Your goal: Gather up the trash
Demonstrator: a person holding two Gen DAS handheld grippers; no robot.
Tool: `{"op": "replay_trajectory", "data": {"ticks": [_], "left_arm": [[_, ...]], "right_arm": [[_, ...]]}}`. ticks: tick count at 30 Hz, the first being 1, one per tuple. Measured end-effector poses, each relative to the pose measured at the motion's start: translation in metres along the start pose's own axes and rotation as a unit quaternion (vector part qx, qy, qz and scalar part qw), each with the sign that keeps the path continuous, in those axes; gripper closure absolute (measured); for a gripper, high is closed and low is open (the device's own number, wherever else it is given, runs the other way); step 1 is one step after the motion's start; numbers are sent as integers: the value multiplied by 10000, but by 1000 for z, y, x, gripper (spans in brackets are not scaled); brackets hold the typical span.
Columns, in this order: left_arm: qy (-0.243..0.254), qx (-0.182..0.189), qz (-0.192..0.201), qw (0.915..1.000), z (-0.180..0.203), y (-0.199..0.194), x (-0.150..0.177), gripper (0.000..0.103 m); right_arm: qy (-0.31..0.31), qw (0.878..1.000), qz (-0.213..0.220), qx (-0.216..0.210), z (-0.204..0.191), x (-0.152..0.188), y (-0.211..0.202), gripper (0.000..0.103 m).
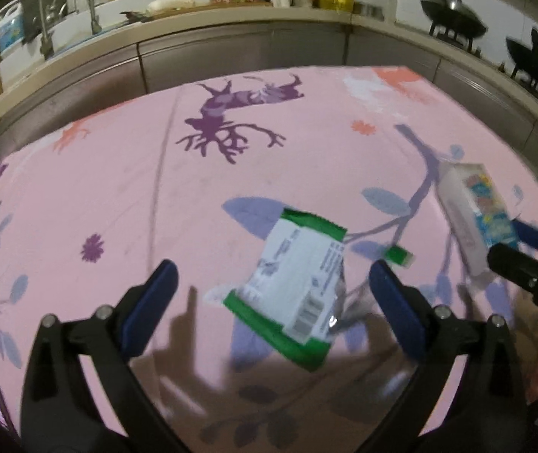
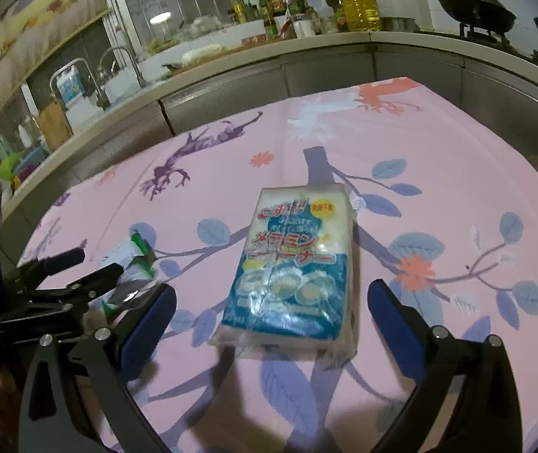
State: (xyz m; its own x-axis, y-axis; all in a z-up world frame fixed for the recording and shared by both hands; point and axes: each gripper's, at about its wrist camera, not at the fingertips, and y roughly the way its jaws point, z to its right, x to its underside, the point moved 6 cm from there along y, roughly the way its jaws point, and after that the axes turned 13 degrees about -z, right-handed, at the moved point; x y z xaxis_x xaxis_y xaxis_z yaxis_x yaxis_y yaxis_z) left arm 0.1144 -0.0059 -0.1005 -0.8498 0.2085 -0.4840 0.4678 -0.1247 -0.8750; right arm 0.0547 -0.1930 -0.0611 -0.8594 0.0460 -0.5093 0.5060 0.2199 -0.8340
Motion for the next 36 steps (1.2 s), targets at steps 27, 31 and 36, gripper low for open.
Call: {"op": "replay_trajectory", "data": {"ticks": [27,31,36], "left_arm": [[2084,1675,41,9636,278,-20,-127,75],[2382,1905,-55,9523,347,-12,-150,75],[2682,1959,-118,9432,420,6,-171,75]], "right_arm": [[1438,9828,1145,168,208,-8,-106,45],[1808,9740,1306,403,268,-7,-127,45],[2289,9635,1316,433,337,-9,-137,45]]}}
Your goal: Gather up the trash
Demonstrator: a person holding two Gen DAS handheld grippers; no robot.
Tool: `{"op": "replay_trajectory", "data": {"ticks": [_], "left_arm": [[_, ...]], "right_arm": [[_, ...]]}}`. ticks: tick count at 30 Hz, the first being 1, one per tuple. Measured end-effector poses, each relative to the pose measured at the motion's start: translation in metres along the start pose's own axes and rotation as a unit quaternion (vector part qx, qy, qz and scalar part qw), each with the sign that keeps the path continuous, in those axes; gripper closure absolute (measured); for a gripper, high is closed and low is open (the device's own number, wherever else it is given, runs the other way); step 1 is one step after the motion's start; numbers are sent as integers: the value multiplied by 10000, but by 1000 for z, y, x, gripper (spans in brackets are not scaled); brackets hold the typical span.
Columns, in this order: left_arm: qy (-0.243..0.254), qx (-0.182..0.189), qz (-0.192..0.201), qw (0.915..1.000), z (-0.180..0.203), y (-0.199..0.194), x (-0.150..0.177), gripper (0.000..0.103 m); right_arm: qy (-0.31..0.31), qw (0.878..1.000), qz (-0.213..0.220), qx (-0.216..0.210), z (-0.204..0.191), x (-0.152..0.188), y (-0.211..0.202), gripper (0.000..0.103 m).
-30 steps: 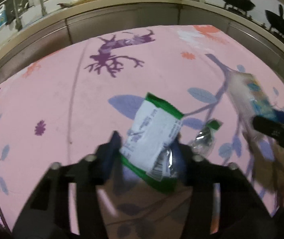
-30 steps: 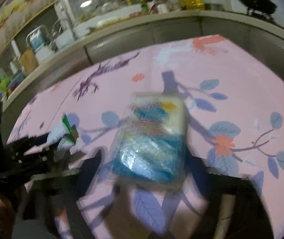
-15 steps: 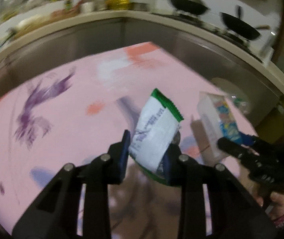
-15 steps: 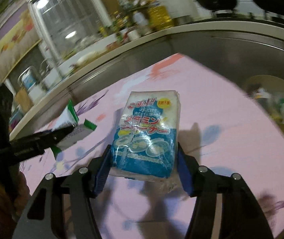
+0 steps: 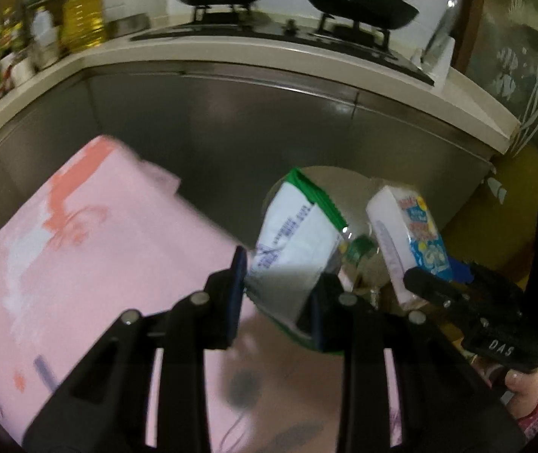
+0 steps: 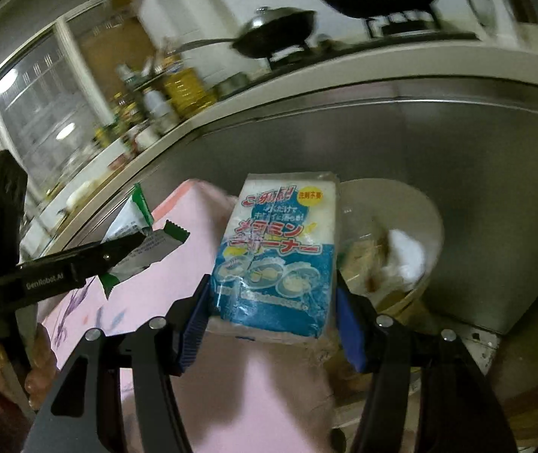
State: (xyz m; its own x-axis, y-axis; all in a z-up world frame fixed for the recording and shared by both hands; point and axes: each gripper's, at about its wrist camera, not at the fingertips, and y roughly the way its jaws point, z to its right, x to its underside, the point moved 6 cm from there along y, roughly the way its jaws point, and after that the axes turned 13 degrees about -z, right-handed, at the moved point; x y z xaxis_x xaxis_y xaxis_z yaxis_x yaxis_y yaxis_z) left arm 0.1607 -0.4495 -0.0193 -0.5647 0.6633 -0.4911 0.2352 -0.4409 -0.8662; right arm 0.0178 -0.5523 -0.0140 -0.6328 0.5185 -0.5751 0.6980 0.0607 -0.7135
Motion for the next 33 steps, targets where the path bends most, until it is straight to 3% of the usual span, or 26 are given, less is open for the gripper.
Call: {"op": "replay_trajectory", "data": {"ticks": [5,13,16,19,33], "left_arm": [[167,-127,-185,9996,20,46,-33,75],[297,-219,-625,9974,32,107,-50,75],[332,-348,-635,9968,32,116,-49,60],[339,-520,-568,9965,33,119,-48,23],[137,-758,17,9970,26,60,-40,21]], "right_arm": [[340,9991,-167,176,51,-24,20,45],[359,9983,-375,250,71,-36,48,41],[375,9982,-411,232,76,-40,54,36],[276,9981,-362,415,75,-44,57,23],[448,9985,98,315,67,-36,22,19]]}}
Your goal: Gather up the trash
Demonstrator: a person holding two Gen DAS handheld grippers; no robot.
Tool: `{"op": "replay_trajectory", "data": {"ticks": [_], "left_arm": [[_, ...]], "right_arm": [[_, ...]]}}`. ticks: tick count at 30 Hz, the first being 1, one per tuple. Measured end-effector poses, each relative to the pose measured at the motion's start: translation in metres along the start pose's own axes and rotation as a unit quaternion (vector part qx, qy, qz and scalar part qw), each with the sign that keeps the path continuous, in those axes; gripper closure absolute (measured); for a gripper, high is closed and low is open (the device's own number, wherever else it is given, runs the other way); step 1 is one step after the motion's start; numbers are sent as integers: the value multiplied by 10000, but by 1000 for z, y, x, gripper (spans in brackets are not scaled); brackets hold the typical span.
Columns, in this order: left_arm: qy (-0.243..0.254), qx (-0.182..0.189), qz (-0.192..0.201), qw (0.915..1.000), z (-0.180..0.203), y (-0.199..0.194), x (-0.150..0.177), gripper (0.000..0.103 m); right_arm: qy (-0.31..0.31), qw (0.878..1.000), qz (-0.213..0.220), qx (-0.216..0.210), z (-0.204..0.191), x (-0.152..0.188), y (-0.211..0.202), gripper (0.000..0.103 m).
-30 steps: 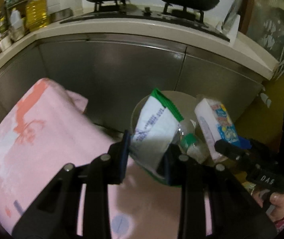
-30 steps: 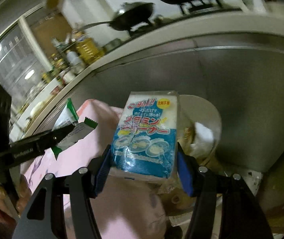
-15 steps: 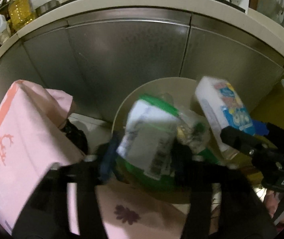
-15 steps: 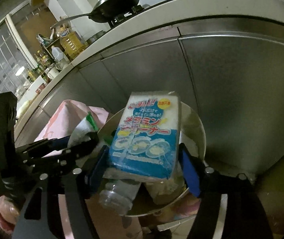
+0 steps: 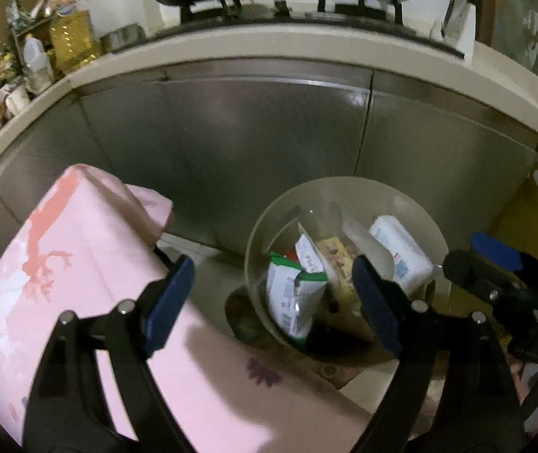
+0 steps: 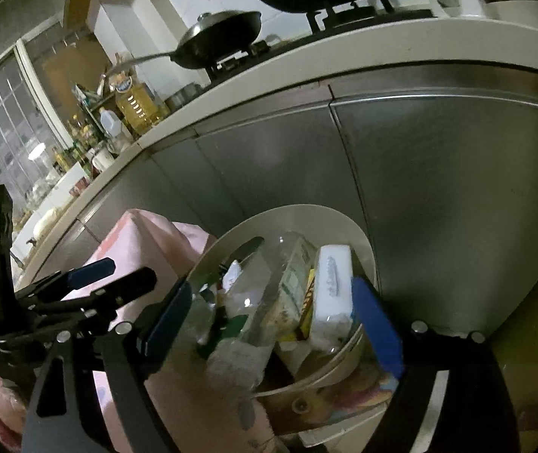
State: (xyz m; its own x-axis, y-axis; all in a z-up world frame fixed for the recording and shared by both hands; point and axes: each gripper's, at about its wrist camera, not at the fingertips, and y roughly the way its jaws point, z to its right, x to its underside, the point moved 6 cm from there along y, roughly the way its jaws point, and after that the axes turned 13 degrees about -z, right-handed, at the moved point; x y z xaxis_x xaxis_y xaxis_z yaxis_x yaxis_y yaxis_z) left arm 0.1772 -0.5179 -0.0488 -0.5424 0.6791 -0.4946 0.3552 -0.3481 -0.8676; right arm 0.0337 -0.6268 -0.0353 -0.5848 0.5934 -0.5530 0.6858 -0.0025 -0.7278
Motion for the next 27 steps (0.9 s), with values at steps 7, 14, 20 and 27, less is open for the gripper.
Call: {"op": "replay_trajectory", "data": {"ticks": [7,14,20,27], "left_arm": [[-16,-289,364,9989,-4,-50,25,11],[-72,-458,668,9967,-15,-96,59,6],[-265,-403,882,9949,-33,-132,90,6],[-472,-504,1076,9918,-55,-164,120,6]], "right_arm": [[166,9996,227,-85,-20,21,-32,19],[233,9983,535,54,-49,51,-68,19],[233,9981,559,57,-75,77,-85,19],[104,9982,579,128,-106,96,-105,13]]}}
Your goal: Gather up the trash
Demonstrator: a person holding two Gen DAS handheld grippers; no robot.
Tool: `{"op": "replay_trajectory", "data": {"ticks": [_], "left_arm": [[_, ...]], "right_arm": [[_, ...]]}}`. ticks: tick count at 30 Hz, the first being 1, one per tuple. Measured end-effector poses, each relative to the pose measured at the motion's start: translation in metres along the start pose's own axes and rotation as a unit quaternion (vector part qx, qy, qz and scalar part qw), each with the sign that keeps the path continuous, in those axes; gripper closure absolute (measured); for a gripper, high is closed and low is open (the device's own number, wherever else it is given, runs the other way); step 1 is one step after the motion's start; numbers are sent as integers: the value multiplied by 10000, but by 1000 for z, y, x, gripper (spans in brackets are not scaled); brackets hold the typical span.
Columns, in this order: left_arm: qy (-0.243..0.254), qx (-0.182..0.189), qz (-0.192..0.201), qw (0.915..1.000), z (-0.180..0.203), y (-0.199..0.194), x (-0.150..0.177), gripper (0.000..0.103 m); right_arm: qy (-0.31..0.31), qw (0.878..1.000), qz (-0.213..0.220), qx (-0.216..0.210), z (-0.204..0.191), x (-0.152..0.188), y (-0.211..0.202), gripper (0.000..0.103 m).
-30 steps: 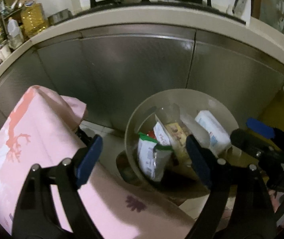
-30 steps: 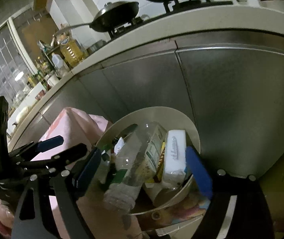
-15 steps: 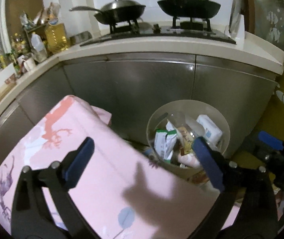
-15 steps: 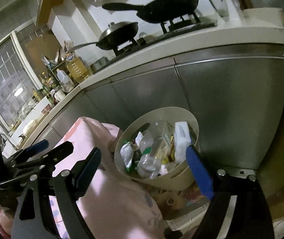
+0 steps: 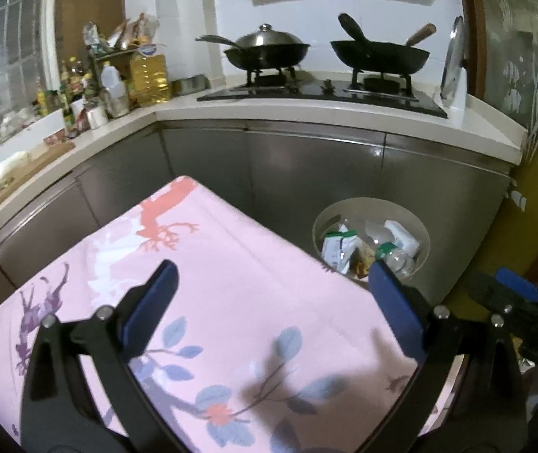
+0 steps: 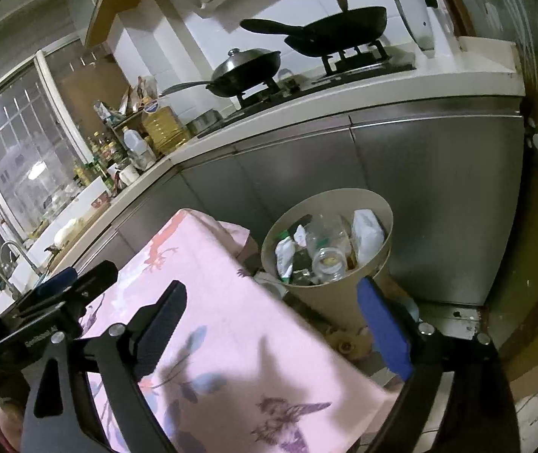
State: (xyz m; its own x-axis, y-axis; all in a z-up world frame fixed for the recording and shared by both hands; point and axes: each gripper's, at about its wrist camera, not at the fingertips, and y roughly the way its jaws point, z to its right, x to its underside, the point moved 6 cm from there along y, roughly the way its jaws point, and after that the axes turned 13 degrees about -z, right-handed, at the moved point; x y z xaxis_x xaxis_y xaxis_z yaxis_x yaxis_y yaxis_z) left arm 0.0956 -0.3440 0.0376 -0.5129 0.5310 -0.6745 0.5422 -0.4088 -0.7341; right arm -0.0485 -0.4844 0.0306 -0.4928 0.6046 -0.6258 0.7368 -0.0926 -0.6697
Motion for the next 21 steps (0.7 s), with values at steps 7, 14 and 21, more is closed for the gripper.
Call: {"op": "replay_trajectory", "data": {"ticks": [7,14,21], "left_arm": [[-115,-21,135,9998,-15,-24,13,6],[-213,-174,240,9993,-26,-41,22,6],[-205,-424,296,9985,-32,-53,27,6]], "right_arm": [[-226,9996,135,58,-30,10,-22,8],[-154,9997,158,109,-40,14,-30,6],[-74,9996,202,171,-44,16,-36,6]]}}
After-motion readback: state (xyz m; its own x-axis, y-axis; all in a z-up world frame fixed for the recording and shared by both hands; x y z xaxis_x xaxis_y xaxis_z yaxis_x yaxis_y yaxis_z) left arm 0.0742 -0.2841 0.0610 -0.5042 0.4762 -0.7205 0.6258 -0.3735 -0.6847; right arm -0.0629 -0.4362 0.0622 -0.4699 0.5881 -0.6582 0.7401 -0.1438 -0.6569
